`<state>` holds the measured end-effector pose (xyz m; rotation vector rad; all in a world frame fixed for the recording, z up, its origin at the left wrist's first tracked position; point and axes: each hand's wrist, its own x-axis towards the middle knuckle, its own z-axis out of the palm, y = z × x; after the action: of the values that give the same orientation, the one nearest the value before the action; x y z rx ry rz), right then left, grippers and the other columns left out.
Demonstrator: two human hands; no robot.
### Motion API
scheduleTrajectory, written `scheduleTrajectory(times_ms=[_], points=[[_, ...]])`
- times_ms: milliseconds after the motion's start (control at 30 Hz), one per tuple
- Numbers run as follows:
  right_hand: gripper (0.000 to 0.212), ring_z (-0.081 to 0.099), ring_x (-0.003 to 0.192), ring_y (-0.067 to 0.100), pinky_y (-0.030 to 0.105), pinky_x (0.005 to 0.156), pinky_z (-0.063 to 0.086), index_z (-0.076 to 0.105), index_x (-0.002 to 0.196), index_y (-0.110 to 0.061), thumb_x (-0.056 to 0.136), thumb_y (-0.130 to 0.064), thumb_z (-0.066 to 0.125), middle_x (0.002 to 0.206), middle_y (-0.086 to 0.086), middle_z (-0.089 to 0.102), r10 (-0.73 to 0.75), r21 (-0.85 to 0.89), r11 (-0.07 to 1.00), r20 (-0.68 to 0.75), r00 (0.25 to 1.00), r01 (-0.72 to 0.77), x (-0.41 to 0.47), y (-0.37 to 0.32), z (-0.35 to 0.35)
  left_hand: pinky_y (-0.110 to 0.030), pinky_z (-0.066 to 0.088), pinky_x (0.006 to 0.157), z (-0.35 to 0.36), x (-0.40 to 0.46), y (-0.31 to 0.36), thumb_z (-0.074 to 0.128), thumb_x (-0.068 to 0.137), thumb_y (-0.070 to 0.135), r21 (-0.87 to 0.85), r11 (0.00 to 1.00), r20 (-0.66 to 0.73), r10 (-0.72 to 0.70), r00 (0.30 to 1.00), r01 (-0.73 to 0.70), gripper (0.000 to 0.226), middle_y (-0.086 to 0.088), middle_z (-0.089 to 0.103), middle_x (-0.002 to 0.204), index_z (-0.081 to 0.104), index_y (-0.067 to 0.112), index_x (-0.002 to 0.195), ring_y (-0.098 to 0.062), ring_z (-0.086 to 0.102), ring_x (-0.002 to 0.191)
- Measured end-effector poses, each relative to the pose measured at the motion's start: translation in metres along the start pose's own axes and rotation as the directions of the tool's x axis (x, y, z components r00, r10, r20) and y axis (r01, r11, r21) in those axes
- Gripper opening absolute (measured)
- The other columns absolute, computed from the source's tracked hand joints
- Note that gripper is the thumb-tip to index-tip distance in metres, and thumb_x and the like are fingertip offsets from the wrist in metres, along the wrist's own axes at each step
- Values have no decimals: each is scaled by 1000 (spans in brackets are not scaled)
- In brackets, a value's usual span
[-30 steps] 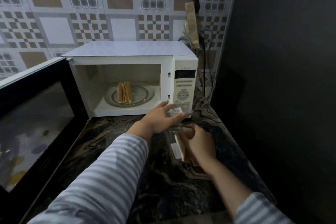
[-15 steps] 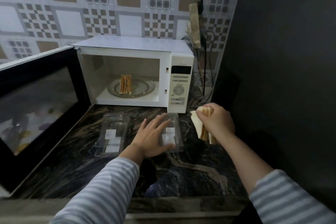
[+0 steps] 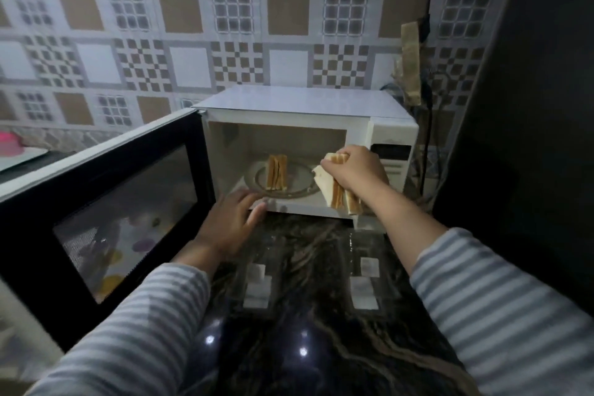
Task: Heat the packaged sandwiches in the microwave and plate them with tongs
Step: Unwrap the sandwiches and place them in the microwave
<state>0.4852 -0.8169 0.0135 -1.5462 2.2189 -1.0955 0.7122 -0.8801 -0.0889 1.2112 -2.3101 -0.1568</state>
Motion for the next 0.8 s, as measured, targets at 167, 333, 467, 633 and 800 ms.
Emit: scheduleTrajectory(times_ms=[167, 333, 467, 633, 800], points=[[17, 56, 76, 16, 31, 71, 48, 58, 89, -27, 86, -43, 62, 84, -5, 59, 34, 7, 999, 23, 999, -34, 38, -5, 58, -36, 20, 116, 38, -4, -67, 20, 96, 48, 48, 993, 183, -113, 977, 106, 55, 0, 39, 150, 47, 22, 137, -17, 28, 141], [29, 56, 84, 19, 29, 66, 41, 62, 106, -24, 87, -46, 61, 101, 0, 65, 86, -41, 995, -49, 995, -88, 75, 2, 106, -47, 20, 117, 83, -6, -100, 4, 81, 63, -16, 997, 214, -64, 975, 69, 84, 1, 30, 154, 43, 20, 141, -16, 22, 144], [45, 58, 109, 31, 31, 76, 41, 58, 120, -15, 89, -48, 58, 119, 9, 63, 168, -126, 977, -62, 984, -174, 102, 7, 128, -46, 18, 117, 98, -6, -105, 5, 82, 60, 18, 1000, 185, -22, 983, 19, 81, 1, 30, 154, 35, 21, 146, -17, 21, 145], [38, 57, 117, 30, 32, 85, 46, 61, 120, -14, 89, -37, 62, 124, 10, 62, 284, -59, 956, -37, 958, -286, 133, 7, 146, -37, 18, 114, 107, -4, -113, 24, 86, 52, -28, 1000, 89, 0, 996, 3, 65, 2, 39, 149, 45, 24, 141, -14, 31, 140], [39, 59, 115, 32, 36, 91, 48, 63, 119, -21, 87, -43, 58, 122, 10, 64, 214, -49, 975, -73, 974, -218, 164, 5, 168, -31, 14, 114, 107, -3, -113, 28, 86, 51, -58, 998, 62, 3, 998, 1, 62, 3, 41, 148, 48, 26, 139, -12, 34, 138]])
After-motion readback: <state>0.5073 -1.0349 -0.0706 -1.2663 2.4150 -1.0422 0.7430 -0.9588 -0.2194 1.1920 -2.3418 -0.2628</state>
